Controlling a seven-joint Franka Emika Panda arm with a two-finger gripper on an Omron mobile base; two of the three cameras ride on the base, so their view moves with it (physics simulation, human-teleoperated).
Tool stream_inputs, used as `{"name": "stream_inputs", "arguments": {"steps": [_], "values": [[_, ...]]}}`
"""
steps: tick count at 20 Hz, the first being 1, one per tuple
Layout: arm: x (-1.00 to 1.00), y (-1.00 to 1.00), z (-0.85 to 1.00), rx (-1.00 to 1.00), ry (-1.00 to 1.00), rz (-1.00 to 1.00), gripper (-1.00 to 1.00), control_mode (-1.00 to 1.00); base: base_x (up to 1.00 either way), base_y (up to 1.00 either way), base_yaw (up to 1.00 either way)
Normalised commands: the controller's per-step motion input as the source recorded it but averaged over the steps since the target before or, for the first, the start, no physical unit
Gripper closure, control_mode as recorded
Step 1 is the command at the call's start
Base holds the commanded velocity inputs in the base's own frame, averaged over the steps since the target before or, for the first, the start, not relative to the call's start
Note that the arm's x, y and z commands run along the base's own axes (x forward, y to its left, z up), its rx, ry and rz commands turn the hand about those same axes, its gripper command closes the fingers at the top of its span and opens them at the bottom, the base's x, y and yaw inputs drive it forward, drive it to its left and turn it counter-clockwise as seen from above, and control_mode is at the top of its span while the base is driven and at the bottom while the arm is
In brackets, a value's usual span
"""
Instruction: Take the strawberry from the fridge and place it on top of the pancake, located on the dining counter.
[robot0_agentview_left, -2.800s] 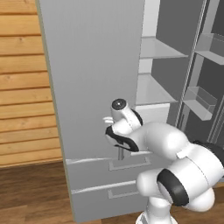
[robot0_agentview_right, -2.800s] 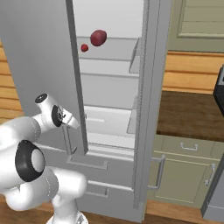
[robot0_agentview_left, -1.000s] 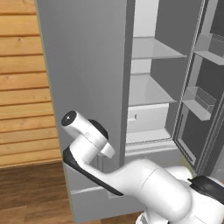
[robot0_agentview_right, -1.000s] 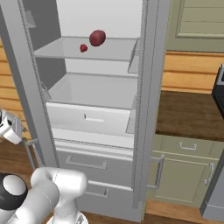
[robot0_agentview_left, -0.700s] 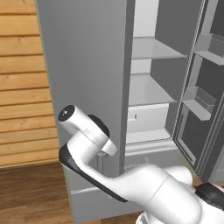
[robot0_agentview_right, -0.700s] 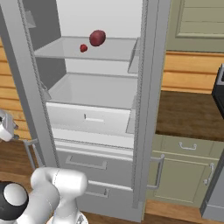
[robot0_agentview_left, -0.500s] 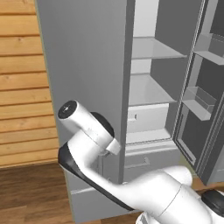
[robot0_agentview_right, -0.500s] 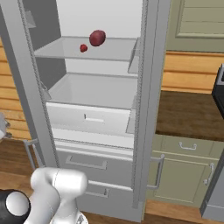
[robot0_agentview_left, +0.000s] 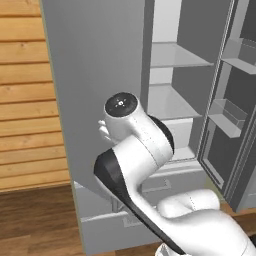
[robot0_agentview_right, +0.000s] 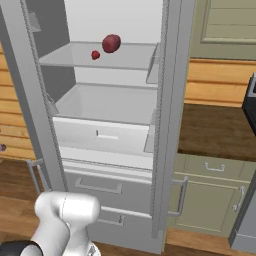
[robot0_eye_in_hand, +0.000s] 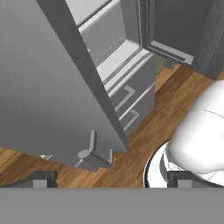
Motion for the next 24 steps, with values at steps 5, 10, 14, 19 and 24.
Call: {"name": "stream_inputs", "arguments": {"steps": [5, 10, 14, 19, 24], "values": [[-0.07, -0.66, 0.69, 0.22, 0.00, 0.04, -1.00, -1.00, 0.00, 0.00, 0.00], [0.00, -0.62, 0.30, 0.30, -0.07, 0.04, -1.00, -1.00, 0.00, 0.00, 0.00], [0.00, -0.63, 0.07, 0.35, -0.07, 0.06, -1.00, -1.00, 0.00, 0.00, 0.00], [0.35, -0.67, 0.00, 0.42, -0.09, 0.16, -1.00, -1.00, 0.00, 0.00, 0.00], [0.86, -0.09, 0.00, 0.31, 0.00, 0.34, -1.00, -1.00, 0.00, 0.00, 0.00]]}}
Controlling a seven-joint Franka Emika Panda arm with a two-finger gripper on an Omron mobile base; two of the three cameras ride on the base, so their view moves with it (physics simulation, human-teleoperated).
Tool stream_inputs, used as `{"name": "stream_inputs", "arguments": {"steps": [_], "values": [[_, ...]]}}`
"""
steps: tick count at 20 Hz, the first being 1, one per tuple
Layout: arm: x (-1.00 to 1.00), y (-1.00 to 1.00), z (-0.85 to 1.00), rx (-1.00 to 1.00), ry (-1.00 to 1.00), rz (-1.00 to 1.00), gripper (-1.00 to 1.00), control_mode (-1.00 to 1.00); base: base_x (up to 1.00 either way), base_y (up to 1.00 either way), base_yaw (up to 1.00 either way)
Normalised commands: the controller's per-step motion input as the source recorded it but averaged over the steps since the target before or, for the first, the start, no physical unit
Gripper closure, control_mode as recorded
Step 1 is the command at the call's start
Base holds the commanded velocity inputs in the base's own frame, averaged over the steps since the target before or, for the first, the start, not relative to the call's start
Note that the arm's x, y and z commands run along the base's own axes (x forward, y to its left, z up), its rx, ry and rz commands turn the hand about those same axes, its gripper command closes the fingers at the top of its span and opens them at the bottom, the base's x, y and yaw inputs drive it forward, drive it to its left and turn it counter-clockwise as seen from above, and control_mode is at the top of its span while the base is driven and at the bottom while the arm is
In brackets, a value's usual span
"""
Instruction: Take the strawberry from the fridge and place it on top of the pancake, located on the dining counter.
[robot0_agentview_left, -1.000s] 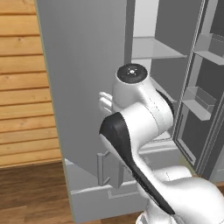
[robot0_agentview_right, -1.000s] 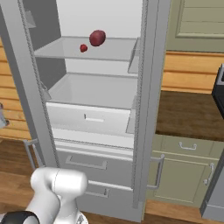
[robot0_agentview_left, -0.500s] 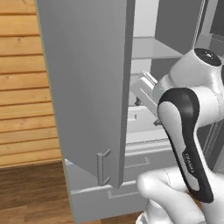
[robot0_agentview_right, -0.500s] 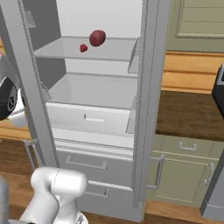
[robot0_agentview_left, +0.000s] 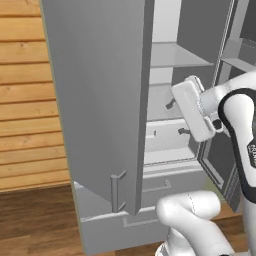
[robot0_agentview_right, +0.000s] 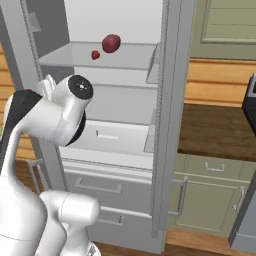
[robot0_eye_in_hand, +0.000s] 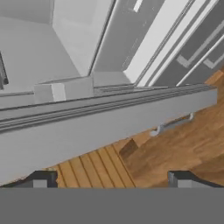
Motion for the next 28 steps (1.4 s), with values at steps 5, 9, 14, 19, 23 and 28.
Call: {"name": "stream_inputs", "arguments": {"steps": [5, 9, 14, 19, 23, 28], "values": [[0.99, 0.05, -0.09, 0.27, -0.03, 0.41, -1.00, -1.00, 0.00, 0.00, 0.00], [0.89, 0.10, -0.12, 0.10, -0.10, 0.32, -1.00, -1.00, 0.00, 0.00, 0.00], [0.56, 0.18, -0.12, 0.10, -0.10, 0.03, -1.00, -1.00, 0.00, 0.00, 0.00], [0.09, 0.60, -0.19, 0.06, -0.14, 0.00, -1.00, -1.00, 0.00, 0.00, 0.00], [-0.03, 0.62, -0.08, 0.00, -0.06, 0.02, -1.00, -1.00, 0.00, 0.00, 0.00], [-0.28, 0.64, 0.00, 0.00, 0.00, 0.07, -1.00, -1.00, 0.00, 0.00, 0.00]]}}
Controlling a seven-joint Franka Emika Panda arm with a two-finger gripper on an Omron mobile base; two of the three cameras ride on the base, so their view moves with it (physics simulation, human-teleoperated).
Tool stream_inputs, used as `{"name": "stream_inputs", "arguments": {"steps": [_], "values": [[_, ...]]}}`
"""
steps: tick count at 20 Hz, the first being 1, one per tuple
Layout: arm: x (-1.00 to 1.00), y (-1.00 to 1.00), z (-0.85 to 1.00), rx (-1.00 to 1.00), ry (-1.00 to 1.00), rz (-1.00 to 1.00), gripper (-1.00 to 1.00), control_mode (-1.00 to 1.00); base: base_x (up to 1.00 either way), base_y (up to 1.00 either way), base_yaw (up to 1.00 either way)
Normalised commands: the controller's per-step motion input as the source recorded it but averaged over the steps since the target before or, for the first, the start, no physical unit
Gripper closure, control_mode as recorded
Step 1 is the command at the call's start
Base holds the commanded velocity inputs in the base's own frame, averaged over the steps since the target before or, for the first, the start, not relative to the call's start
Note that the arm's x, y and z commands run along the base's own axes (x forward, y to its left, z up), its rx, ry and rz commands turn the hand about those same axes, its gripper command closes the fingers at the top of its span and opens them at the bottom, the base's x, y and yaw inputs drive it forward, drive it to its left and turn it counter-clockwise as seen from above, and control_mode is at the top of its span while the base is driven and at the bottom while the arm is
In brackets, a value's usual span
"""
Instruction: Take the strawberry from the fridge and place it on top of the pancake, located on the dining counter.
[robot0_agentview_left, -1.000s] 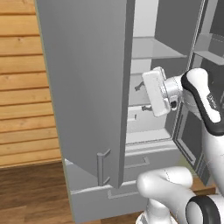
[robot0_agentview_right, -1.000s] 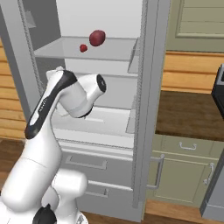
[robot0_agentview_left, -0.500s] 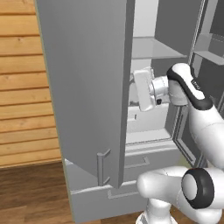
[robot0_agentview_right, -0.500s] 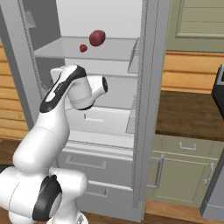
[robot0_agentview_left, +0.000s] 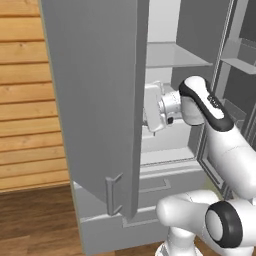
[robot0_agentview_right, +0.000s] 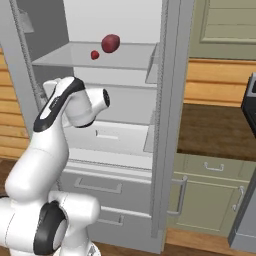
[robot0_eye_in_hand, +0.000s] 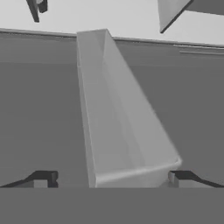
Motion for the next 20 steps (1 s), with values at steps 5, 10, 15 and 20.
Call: {"name": "stream_inputs", "arguments": {"steps": [5, 10, 15, 20], "values": [[-0.36, 0.72, 0.00, 0.00, 0.00, 0.07, -1.00, -1.00, 0.00, 0.00, 0.00], [-0.30, 0.71, 0.00, 0.00, 0.00, 0.02, -1.00, -1.00, 0.00, 0.00, 0.00], [-0.21, 0.68, 0.00, 0.00, 0.00, 0.00, -1.00, -1.00, 0.00, 0.00, 0.00], [-0.12, 0.63, 0.00, 0.00, 0.00, 0.00, -1.00, -1.00, 0.00, 0.00, 0.00]]}}
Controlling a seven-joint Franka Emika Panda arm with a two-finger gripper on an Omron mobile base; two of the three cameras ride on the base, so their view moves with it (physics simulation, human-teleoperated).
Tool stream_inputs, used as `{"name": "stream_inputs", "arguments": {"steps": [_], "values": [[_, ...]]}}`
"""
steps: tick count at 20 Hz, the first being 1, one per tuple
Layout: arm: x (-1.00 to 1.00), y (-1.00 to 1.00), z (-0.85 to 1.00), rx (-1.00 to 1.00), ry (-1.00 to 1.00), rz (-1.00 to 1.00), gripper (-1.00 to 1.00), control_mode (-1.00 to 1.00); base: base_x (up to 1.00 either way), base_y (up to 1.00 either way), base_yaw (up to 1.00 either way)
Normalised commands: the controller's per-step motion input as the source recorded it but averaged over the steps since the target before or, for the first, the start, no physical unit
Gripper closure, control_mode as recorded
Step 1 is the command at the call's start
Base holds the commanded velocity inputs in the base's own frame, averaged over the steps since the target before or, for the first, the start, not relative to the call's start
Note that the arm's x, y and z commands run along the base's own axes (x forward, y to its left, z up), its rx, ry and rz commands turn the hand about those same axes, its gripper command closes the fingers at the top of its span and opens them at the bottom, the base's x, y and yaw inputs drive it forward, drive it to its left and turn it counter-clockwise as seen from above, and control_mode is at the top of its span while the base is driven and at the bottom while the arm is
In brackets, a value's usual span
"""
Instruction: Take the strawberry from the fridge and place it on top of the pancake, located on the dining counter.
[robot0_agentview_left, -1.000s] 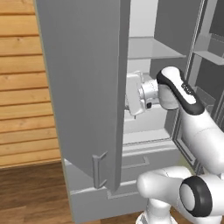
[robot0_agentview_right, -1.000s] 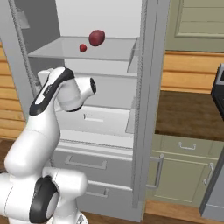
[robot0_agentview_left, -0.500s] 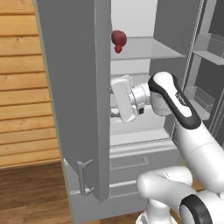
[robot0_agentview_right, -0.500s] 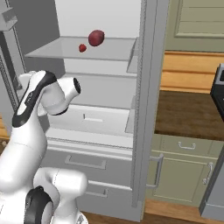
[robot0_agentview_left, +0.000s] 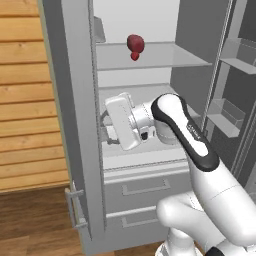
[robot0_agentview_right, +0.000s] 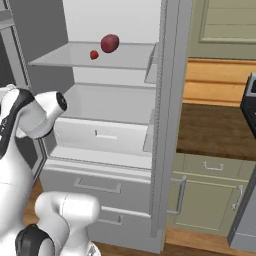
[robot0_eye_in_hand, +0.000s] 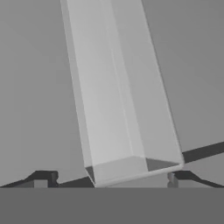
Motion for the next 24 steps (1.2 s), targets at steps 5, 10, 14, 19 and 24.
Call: {"name": "stream_inputs", "arguments": {"steps": [5, 10, 14, 19, 24], "values": [[-0.01, 0.40, 0.00, 0.00, 0.00, 0.00, -1.00, -1.00, 0.00, 0.00, 0.00], [0.00, 0.09, 0.08, 0.00, 0.00, 0.00, -1.00, -1.00, 0.00, 0.00, 0.00], [-0.07, -0.25, 0.16, -0.01, 0.00, 0.00, -1.00, -1.00, 0.00, 0.00, 0.00], [-0.05, -0.88, 0.17, -0.21, 0.02, -0.04, -1.00, -1.00, 0.00, 0.00, 0.00], [0.00, -0.97, 0.00, -0.60, 0.04, -0.13, -1.00, -1.00, 0.00, 0.00, 0.00]]}}
